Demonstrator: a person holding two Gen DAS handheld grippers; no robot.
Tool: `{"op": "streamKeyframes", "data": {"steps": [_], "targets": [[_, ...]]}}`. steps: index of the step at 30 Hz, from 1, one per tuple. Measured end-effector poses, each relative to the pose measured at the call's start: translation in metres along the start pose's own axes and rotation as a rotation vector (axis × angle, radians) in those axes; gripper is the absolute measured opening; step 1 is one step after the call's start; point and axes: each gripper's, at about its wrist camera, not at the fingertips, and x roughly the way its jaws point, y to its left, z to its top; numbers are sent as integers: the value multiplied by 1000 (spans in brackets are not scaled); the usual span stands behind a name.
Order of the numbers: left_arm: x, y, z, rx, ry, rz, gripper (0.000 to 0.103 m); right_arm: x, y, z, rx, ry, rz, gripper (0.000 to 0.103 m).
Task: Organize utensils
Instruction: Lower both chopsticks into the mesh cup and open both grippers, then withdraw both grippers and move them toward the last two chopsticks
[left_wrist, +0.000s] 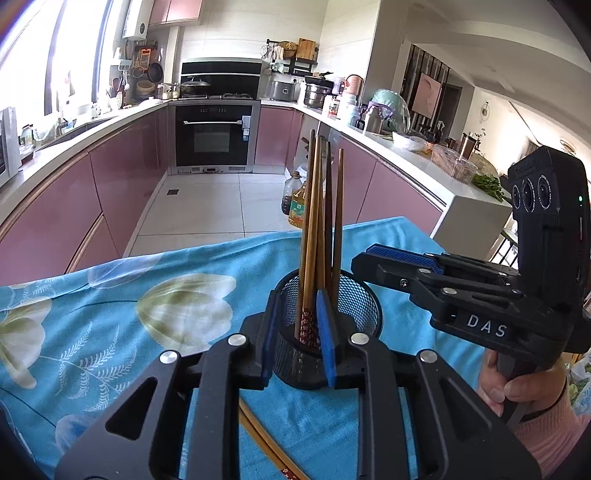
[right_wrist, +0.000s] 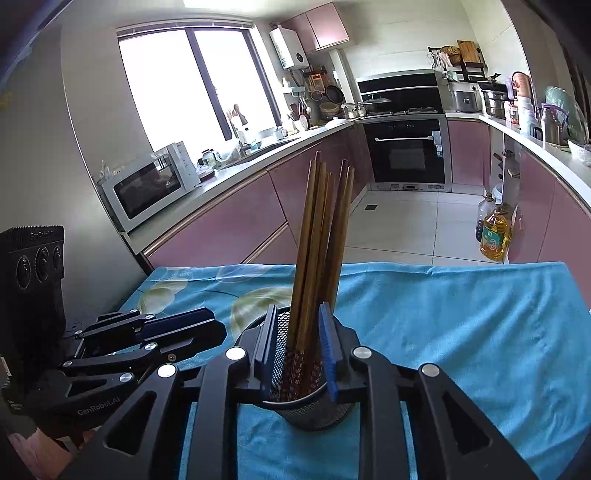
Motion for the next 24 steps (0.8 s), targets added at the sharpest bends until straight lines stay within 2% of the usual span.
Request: {"op": "streamKeyframes", "data": {"steps": [6, 10, 16, 24], "targets": [[-17, 3, -15, -9, -27, 42, 35, -11, 11, -8, -27, -7, 21, 25], [-28, 3, -30, -21, -36, 68, 38, -18, 23, -15, -59, -5, 43, 32], [-44, 7, -51, -34, -47, 112, 56, -23, 39, -30, -94, 13, 75, 42], [-61, 26, -78, -85, -27, 159, 59, -12, 45, -57, -80, 87, 101, 45]]}}
